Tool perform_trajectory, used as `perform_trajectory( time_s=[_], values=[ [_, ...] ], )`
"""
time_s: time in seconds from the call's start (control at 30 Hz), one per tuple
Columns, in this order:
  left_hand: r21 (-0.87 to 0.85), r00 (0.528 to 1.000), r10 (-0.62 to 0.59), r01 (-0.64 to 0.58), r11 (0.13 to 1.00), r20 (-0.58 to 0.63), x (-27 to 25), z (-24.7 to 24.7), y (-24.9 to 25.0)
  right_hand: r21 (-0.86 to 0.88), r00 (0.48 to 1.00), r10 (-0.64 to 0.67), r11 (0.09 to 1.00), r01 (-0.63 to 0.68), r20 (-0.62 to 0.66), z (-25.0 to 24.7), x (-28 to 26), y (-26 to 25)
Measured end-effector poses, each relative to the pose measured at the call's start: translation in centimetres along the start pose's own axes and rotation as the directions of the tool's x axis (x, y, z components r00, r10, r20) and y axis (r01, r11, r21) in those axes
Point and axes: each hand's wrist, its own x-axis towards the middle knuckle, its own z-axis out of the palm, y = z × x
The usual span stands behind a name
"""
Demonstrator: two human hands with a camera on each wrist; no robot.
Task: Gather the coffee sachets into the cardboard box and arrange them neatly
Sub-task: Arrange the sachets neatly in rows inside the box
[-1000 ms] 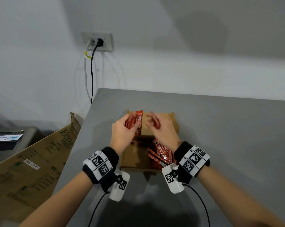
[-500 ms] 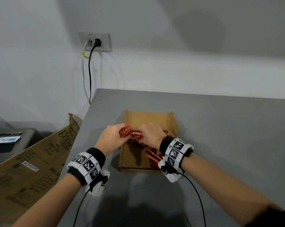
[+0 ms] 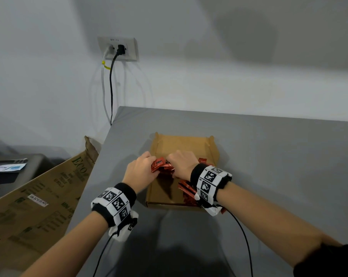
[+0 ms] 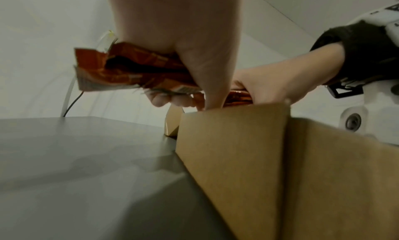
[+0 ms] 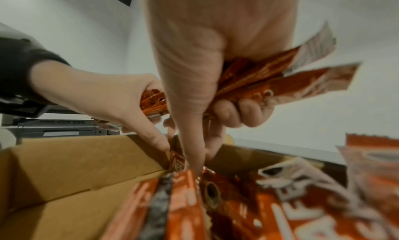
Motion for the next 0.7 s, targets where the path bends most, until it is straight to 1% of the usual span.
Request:
perform_trajectory(
  time_s=[0.2,0.27,0.33,0.4,0.43,0.47,0.5,0.53,0.57,0.63,0.7],
  values=[
    [-0.010,1.000,-0.015,0.015,1.000,0.023,0.1,0.0,0.4,0.005,1.000,0.008,1.000,-0.008,-0.021,0.2,-0.2,0.0],
    [-0.008,0.999,-0.020,0.020,1.000,0.027,0.1,-0.1,0.7,0.065,0.999,0.045,0.997,-0.045,-0.006,0.1,-0.1,0.1],
    [-0.061,0.999,-0.043,0.041,0.997,-0.029,0.1,-0.7,0.6,0.190,0.992,0.120,0.976,-0.110,-0.040,-0.2,0.1,0.8],
    [-0.166,0.986,-0.087,0.063,0.984,-0.142,0.3,-1.7,0.2,0.389,0.970,0.214,0.908,-0.156,-0.112,-1.0,-0.2,2.0],
    [-0.234,0.975,-0.103,0.055,0.971,-0.195,0.4,-2.2,0.1,0.501,0.960,0.248,0.852,-0.153,-0.128,-1.4,-0.6,2.4],
    [-0.308,0.969,-0.107,0.034,0.951,-0.223,0.5,-2.6,0.2,0.610,0.960,0.256,0.781,-0.135,-0.115,-1.7,-1.1,2.7],
    [-0.381,0.971,-0.093,0.002,0.925,-0.220,0.5,-3.1,0.7,0.701,0.968,0.239,0.704,-0.116,-0.080,-2.0,-1.6,2.7],
    [-0.449,0.980,-0.063,-0.029,0.893,-0.188,0.3,-3.4,1.5,0.760,0.977,0.208,0.642,-0.103,-0.044,-2.1,-2.0,2.5],
    [-0.514,0.990,-0.023,-0.053,0.856,-0.140,0.2,-3.5,2.5,0.783,0.986,0.169,0.615,-0.092,-0.017,-2.3,-2.5,2.2],
    [-0.622,0.998,0.030,-0.057,0.781,-0.054,-0.1,-3.3,4.2,0.785,0.995,0.101,0.616,-0.072,0.012,-2.1,-2.9,1.7],
    [-0.694,0.999,0.032,-0.031,0.719,-0.012,-0.2,-3.0,5.0,0.812,0.997,0.079,0.581,-0.058,0.015,-1.9,-3.4,1.7]
  ],
)
